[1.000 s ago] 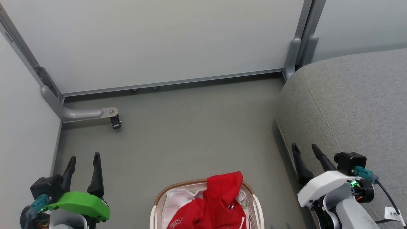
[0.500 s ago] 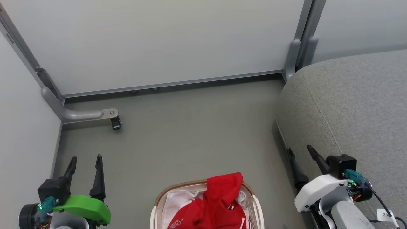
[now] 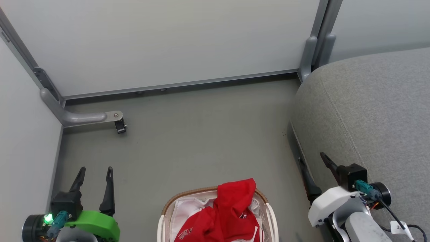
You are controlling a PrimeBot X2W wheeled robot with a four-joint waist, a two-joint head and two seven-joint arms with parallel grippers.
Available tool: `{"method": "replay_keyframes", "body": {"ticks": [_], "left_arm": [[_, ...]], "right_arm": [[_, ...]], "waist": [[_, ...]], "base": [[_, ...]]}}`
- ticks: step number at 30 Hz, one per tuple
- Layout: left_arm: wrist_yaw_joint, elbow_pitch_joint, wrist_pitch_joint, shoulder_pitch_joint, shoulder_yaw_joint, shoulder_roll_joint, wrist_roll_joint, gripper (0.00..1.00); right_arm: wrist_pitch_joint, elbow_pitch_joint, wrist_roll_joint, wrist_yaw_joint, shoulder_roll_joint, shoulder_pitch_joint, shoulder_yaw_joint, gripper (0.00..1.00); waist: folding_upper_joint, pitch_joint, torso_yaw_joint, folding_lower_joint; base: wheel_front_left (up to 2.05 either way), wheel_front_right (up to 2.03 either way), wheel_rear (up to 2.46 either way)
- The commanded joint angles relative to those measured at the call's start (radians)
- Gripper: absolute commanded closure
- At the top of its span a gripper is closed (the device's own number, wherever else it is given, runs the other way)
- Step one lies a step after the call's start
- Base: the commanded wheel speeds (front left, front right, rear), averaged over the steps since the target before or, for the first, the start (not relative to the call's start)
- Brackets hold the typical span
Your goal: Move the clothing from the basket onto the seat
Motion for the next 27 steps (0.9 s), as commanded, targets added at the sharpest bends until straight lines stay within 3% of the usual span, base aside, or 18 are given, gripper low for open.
{"method": "replay_keyframes", "body": {"ticks": [1, 13, 27], "left_arm": [[-0.003, 0.003, -0.008, 0.003, -0.009, 0.009, 0.017, 0.00], [-0.003, 0.061, -0.030, -0.133, -0.189, 0.028, -0.026, 0.00], [-0.003, 0.290, -0.026, -0.359, -0.490, 0.056, -0.223, 0.00]], "right_arm": [[-0.009, 0.000, -0.025, 0.000, -0.002, -0.014, 0.002, 0.00], [-0.029, -0.063, -0.163, 0.000, 0.021, -0.131, -0.016, 0.00], [-0.028, -0.174, -0.122, 0.000, 0.028, -0.253, 0.029, 0.00]], "waist": [[0.0000, 0.014, -0.006, 0.0000], [0.0000, 0.255, -0.068, 0.0000], [0.0000, 0.535, -0.157, 0.0000]], "base": [[0.00, 0.00, 0.00], [0.00, 0.00, 0.00], [0.00, 0.00, 0.00]]}}
